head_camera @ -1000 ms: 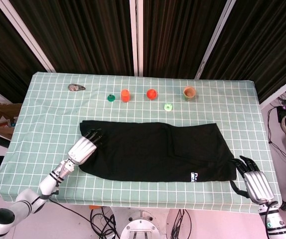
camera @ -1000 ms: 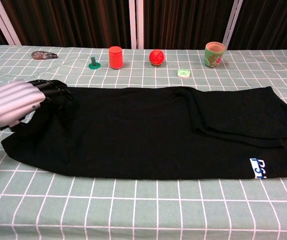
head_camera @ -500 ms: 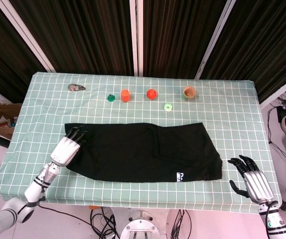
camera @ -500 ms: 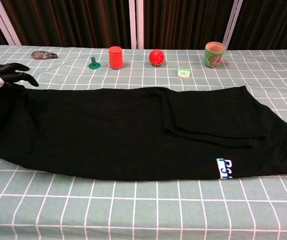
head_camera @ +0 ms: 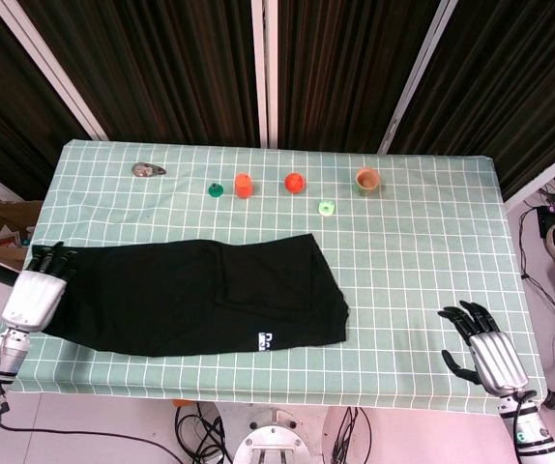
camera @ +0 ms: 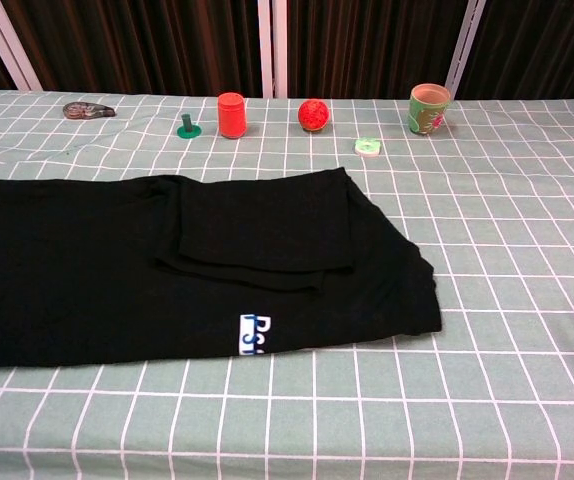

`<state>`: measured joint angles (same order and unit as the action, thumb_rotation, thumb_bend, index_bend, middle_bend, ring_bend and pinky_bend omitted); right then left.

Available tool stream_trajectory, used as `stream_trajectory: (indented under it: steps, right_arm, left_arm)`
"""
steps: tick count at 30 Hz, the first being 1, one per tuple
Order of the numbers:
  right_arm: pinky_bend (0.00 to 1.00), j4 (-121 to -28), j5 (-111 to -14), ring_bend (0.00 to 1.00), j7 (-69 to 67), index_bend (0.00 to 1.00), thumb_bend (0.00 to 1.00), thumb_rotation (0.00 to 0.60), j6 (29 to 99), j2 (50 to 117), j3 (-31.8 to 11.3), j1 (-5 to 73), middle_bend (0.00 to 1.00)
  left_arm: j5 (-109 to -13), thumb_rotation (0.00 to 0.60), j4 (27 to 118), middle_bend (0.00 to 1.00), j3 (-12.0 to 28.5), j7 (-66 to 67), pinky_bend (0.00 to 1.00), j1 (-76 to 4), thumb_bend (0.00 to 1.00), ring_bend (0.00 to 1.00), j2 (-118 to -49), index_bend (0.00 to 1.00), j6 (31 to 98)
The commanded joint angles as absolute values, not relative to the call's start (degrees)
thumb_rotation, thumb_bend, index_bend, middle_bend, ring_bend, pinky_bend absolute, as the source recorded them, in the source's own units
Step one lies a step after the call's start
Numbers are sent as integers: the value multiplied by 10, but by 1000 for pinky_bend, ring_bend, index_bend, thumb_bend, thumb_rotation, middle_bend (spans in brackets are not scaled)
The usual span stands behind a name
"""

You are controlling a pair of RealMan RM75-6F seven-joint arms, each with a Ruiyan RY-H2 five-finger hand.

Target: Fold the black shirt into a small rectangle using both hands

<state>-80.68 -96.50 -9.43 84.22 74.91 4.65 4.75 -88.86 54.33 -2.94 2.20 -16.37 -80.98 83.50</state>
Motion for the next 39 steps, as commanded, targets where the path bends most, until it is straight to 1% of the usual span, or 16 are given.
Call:
stream_trajectory:
  steps: [1, 5, 8, 12, 15, 21, 25, 27, 30, 34, 39]
  right_arm:
    - [121, -802, -965, 63, -98, 237, 331, 600, 844, 753, 47, 47, 210]
    - [118, -796, -967, 63, -104, 237, 332, 600, 847, 756, 49, 45, 210]
    - [118, -793, -969, 63, -108, 237, 331, 600, 853, 754, 49, 42, 210]
    - [117, -790, -967, 63, -115, 237, 331, 600, 864, 750, 48, 37, 210]
    - [117, -783, -961, 63, -126, 237, 332, 600, 870, 749, 48, 31, 211]
    - [116, -774, -954, 63, -138, 237, 332, 600, 873, 747, 49, 23, 210]
    - [113, -769, -950, 63, -142, 237, 332, 600, 874, 746, 50, 18, 210]
    - [112, -767, -947, 63, -144, 237, 332, 600, 873, 747, 51, 16, 210]
    - [111, -765, -945, 63, -146, 237, 331, 600, 871, 749, 51, 15, 210]
    - [108, -764, -944, 63, -145, 237, 331, 600, 868, 750, 50, 15, 210]
    - [107, -767, -944, 63, -143, 237, 331, 600, 867, 748, 48, 15, 210]
  left_arm:
    - [-883, 600, 587, 230, -15, 18, 211, -159, 634, 98, -790, 567, 850]
    - [-895, 600, 690, 232, 0, 22, 210, -179, 635, 107, -758, 565, 846]
    - [-911, 600, 774, 239, 13, 44, 210, -210, 635, 107, -742, 565, 824]
    - [-919, 600, 874, 239, 32, 102, 209, -262, 636, 107, -735, 564, 759]
    - [-915, 600, 926, 239, 53, 142, 209, -312, 637, 106, -750, 565, 696]
    - [-896, 600, 929, 239, 92, 195, 205, -404, 637, 107, -808, 565, 589]
    - [-866, 600, 912, 239, 107, 221, 206, -454, 637, 107, -845, 562, 522]
    - [-846, 600, 900, 240, 112, 254, 206, -476, 637, 107, -862, 561, 491]
    - [-817, 600, 892, 244, 118, 290, 205, -499, 638, 107, -888, 559, 467]
    - [-783, 600, 876, 244, 126, 318, 208, -523, 638, 107, -921, 558, 452]
    - [-737, 600, 831, 244, 129, 355, 209, -552, 637, 107, -965, 553, 437]
